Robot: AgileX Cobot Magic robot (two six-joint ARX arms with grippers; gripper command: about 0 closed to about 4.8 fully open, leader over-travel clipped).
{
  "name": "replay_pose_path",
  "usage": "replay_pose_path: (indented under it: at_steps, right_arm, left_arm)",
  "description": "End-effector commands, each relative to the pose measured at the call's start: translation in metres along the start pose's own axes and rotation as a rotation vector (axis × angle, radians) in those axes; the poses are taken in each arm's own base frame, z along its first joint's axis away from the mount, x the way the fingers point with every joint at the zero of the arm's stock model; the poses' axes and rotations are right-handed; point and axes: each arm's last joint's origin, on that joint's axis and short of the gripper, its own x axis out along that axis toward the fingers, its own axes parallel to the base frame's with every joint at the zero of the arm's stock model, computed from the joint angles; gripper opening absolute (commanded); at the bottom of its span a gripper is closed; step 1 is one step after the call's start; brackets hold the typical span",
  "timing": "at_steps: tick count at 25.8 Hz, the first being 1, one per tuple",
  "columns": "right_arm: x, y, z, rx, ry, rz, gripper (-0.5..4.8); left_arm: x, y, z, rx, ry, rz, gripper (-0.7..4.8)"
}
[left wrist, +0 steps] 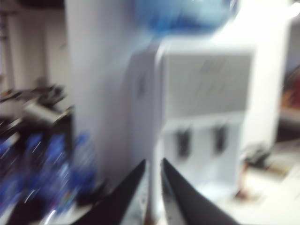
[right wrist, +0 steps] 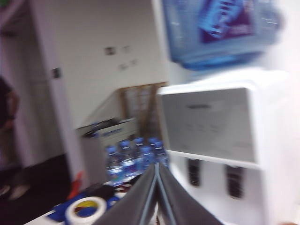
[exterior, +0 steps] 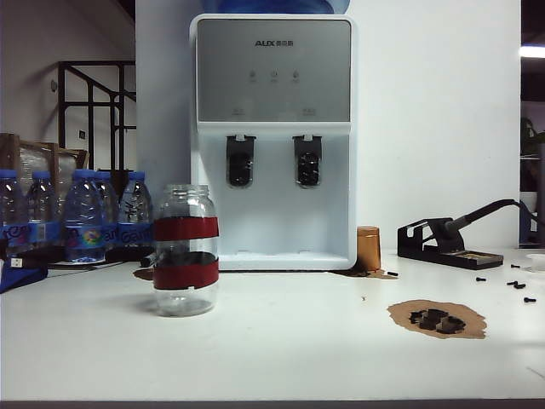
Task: Pick up the water bottle with two loops of red belts, then reach the front water dispenser and gently press the gray-black baffle horizontally to get a little water.
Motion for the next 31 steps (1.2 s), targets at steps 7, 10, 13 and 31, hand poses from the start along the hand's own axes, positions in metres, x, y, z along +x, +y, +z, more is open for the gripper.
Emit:
replay_pose_path:
  at_steps: [7, 10, 13, 31]
  right_arm:
    - [0.053, -0.010, 0.042, 0.086, 0.268, 0.351, 1.21]
    - [0.066, -0.016, 0.046, 0.103, 0.293, 0.367, 1.22]
    - [0.076, -0.020, 0.045, 0.142, 0.344, 0.433, 1.92]
    - [0.076, -0.030, 0.020, -0.001, 0.537, 0.295, 4.79]
  left_arm:
    - [0.029, -0.002, 0.053, -0.064, -0.114, -0.270, 3.74]
    - [0.054, 0.005, 0.042, -0.098, -0.041, -0.273, 3.76]
    - [0.089, 0.014, 0.019, -0.132, 0.038, -0.297, 4.61]
    - [0.166, 0.010, -0.118, -0.121, 0.198, -0.650, 4.79]
